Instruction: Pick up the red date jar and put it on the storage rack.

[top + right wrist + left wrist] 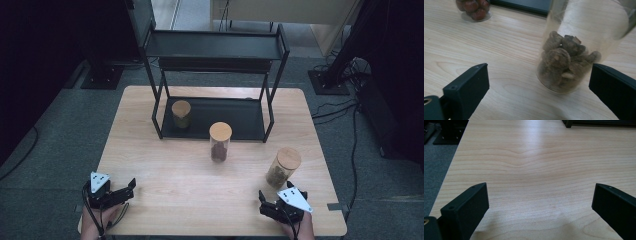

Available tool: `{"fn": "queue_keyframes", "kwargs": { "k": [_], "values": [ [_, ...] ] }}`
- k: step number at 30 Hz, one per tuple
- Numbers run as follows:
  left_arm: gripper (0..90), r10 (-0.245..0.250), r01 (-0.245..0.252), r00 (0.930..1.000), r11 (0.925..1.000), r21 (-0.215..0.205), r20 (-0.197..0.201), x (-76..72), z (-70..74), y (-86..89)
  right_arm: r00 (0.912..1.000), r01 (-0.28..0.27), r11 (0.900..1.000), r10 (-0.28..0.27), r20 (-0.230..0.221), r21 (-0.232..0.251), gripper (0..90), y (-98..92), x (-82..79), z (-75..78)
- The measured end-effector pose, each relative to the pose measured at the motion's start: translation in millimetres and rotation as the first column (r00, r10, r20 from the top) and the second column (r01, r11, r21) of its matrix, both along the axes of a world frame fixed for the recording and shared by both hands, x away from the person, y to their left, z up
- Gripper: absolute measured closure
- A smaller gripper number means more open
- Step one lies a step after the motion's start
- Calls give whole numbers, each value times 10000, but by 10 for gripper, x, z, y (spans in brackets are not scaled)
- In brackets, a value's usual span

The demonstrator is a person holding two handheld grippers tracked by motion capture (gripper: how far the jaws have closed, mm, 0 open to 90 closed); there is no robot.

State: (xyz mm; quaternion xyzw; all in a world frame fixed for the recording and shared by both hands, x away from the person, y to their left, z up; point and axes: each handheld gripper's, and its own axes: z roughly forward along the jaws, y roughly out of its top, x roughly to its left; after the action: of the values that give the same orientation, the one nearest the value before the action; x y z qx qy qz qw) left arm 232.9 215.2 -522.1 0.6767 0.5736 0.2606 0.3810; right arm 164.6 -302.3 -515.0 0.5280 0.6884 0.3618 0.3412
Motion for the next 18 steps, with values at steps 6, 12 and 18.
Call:
{"fn": "queue_keyframes", "kwargs": {
  "k": [6, 12, 18],
  "values": [
    [12, -17, 17, 10000, 10000, 13, 12, -2, 1, 0, 9999, -142, 9998, 142, 47, 142, 23, 86, -6, 19],
    [12, -23, 23, 10000, 10000, 9, 15, -2, 1, 0, 9990, -430, 9988, 427, 112, 226, 23, 203, -9, 41],
    [12, -37, 37, 10000, 10000, -6, 19, -3, 1, 2, 9975, -687, 9974, 684, 189, 206, 23, 321, 50, 89]
  ]
}}
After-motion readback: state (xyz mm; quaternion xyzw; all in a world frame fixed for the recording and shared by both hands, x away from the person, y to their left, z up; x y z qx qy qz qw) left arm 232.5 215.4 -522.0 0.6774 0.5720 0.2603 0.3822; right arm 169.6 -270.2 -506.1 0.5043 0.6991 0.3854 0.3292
